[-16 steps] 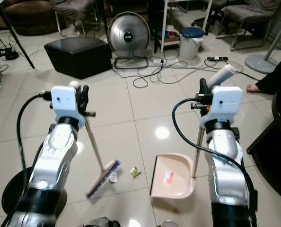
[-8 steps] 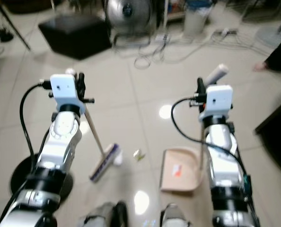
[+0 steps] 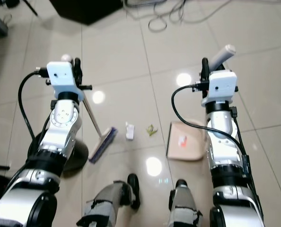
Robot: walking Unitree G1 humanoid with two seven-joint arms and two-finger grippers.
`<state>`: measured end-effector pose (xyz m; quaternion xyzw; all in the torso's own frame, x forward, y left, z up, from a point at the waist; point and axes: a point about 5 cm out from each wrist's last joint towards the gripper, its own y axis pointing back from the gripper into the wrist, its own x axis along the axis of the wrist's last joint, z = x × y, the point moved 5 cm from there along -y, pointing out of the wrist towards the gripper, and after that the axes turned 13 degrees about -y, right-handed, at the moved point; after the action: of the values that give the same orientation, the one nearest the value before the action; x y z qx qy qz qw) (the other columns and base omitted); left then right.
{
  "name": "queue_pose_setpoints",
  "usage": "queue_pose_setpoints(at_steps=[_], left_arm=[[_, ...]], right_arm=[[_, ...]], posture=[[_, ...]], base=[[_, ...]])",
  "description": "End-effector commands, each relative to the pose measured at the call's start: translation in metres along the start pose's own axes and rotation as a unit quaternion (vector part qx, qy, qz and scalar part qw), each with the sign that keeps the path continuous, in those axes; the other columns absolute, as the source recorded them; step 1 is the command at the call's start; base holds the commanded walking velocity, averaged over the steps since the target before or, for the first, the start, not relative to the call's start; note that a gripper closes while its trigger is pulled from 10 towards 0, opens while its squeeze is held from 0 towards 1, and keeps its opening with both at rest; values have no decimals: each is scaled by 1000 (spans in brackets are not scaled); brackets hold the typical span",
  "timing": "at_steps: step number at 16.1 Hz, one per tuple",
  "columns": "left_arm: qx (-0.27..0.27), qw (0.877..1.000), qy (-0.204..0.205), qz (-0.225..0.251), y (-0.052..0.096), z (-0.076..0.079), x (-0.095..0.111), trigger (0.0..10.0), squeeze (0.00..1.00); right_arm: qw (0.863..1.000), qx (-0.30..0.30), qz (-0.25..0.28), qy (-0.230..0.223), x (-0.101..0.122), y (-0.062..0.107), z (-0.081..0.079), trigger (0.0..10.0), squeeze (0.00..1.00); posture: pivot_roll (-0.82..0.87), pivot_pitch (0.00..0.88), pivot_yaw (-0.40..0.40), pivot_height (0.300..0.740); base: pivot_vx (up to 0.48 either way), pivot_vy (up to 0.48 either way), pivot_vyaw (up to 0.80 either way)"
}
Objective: Sweep floor
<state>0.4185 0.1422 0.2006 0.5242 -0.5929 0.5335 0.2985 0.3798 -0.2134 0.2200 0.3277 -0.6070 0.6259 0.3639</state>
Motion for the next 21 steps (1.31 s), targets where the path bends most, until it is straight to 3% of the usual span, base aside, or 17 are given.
queue_pose_setpoints(at_steps=[1,6,9,14,17,19,21], left_arm=[[19,1000,-3,-6,-1,-10,-8,10000,0],[18,999,22,-24,-7,6,-10,10000,0],[11,998,68,-12,-16,26,10,10000,0],[-10,994,105,17,-26,39,35,10000,0],[-84,983,151,64,-23,59,56,10000,0],[-165,966,163,110,-8,74,68,10000,0],[-207,953,173,139,4,76,78,10000,0]], right_arm=[[999,16,28,-6,6,0,-12,10000,0],[997,36,39,-56,-5,9,-51,10000,0],[992,77,32,-92,-10,18,-90,10000,0],[991,93,13,-98,-21,29,-101,10000,0],[991,95,3,-97,-27,35,-101,10000,0],[992,91,-9,-91,-32,35,-99,10000,0],[992,87,-16,-87,-35,36,-98,10000,0]], posture=[[172,429,231,740],[191,427,243,740],[173,423,245,740],[167,421,237,740],[173,412,233,740],[176,414,232,740],[178,412,228,740]], base=[[0,0,0],[0,0,0],[0,0,0],[0,0,0],[0,0,0],[0,0,0],[0,0,0]])
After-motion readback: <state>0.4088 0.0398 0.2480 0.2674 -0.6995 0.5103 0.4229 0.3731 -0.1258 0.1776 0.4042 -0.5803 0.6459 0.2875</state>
